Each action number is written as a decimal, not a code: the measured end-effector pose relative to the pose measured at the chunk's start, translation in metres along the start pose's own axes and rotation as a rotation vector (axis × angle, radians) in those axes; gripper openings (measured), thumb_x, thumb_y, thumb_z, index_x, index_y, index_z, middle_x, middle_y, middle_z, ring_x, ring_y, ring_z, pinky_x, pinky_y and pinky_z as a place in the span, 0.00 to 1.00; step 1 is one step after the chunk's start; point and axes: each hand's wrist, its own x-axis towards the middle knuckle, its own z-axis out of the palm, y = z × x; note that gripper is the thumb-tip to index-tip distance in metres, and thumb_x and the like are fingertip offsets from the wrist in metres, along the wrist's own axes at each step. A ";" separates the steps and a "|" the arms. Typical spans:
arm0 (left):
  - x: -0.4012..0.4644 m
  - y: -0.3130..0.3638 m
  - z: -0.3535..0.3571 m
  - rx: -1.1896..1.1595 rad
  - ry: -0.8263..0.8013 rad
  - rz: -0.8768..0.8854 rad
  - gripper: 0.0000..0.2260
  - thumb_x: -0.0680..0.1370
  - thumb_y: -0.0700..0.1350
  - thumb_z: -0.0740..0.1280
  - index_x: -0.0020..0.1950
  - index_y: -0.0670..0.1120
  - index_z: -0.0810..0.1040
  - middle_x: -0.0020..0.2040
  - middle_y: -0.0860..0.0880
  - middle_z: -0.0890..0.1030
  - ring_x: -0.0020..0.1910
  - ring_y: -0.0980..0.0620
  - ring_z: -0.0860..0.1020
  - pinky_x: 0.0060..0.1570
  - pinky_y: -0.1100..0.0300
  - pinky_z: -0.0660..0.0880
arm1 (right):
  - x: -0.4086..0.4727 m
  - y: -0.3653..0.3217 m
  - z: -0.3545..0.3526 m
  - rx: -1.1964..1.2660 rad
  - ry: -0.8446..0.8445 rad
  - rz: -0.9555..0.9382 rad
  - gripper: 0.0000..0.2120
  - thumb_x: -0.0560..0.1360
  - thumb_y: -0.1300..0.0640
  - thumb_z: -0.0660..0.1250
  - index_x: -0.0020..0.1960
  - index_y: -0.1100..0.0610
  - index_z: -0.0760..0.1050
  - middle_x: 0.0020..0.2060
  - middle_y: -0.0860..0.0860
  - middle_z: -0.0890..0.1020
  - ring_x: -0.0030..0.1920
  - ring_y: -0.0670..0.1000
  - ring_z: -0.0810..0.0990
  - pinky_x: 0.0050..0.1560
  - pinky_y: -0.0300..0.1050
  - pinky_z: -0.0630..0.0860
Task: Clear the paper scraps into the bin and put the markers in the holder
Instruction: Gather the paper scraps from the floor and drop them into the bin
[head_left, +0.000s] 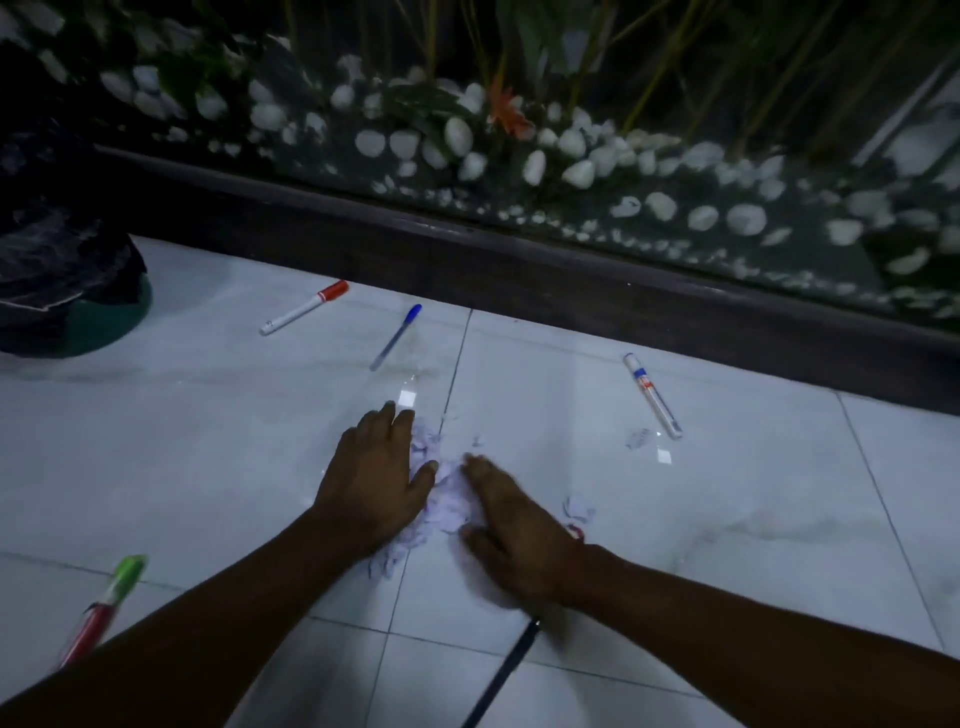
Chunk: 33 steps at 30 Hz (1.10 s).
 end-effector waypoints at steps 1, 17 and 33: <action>0.004 0.008 0.002 0.025 -0.007 0.031 0.33 0.73 0.61 0.52 0.69 0.39 0.68 0.68 0.36 0.71 0.66 0.37 0.71 0.64 0.43 0.69 | 0.001 -0.006 -0.004 0.008 -0.002 -0.012 0.31 0.81 0.45 0.53 0.75 0.65 0.58 0.74 0.60 0.62 0.75 0.55 0.58 0.76 0.41 0.50; 0.008 0.018 0.019 0.058 -0.067 0.297 0.23 0.74 0.54 0.57 0.61 0.41 0.76 0.63 0.38 0.77 0.61 0.38 0.75 0.62 0.45 0.71 | -0.040 0.038 -0.028 -0.098 0.016 0.339 0.36 0.80 0.41 0.44 0.73 0.71 0.59 0.72 0.69 0.62 0.73 0.68 0.61 0.73 0.60 0.58; -0.065 -0.089 -0.010 -0.026 0.055 -0.110 0.29 0.77 0.57 0.51 0.68 0.39 0.70 0.69 0.38 0.71 0.68 0.40 0.69 0.68 0.49 0.63 | -0.004 -0.009 0.022 -0.143 -0.008 0.221 0.38 0.76 0.36 0.42 0.74 0.60 0.33 0.75 0.55 0.39 0.77 0.54 0.39 0.77 0.51 0.40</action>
